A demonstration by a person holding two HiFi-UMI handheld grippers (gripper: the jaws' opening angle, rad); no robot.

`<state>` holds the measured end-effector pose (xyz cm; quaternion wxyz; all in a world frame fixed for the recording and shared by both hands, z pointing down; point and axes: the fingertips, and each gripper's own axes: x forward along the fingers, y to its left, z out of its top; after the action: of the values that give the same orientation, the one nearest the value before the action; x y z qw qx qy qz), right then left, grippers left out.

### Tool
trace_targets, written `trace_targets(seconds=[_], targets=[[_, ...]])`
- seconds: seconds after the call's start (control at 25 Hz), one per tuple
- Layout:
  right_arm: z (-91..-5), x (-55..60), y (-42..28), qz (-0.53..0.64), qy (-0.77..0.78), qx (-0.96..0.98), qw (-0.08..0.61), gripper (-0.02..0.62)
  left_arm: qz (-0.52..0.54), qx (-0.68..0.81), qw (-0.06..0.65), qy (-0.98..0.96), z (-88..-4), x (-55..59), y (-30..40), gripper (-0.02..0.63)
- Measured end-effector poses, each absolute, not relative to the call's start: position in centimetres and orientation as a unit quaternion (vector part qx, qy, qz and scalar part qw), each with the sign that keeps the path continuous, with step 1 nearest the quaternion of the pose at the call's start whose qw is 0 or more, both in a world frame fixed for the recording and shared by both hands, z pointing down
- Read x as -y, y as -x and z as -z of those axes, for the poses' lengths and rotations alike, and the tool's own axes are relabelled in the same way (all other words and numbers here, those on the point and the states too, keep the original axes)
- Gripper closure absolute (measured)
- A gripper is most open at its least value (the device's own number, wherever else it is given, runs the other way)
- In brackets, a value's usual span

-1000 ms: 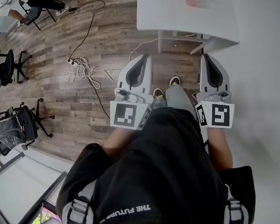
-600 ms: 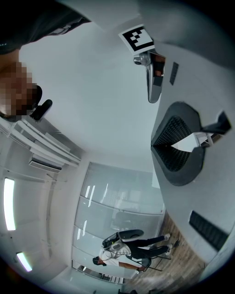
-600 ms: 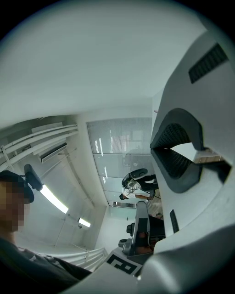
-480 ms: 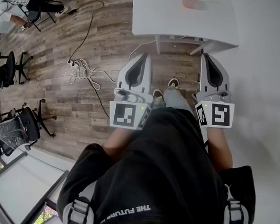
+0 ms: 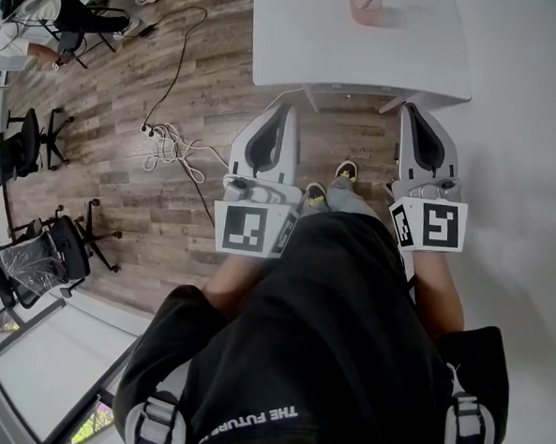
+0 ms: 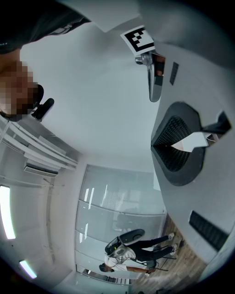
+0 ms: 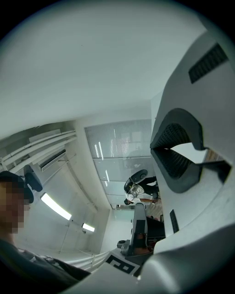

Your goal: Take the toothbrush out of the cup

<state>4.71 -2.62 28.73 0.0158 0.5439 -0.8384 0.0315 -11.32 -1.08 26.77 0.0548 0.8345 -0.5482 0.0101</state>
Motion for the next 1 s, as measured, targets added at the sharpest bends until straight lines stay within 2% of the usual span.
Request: trace_targets(seconds=[0.36, 1.0], targets=[[-28.4, 4.3, -8.4, -0.026, -0.545, 0.838, -0.002, 0.58, -0.028, 0.547, 0.037, -0.836, -26.2, 2.5, 7.5, 0.588], [-28.8, 4.4, -8.8, -0.036, -0.546, 0.837, -0.015, 0.58, -0.03, 0.549, 0.034, -0.835, -25.5, 2.1, 7.5, 0.588]])
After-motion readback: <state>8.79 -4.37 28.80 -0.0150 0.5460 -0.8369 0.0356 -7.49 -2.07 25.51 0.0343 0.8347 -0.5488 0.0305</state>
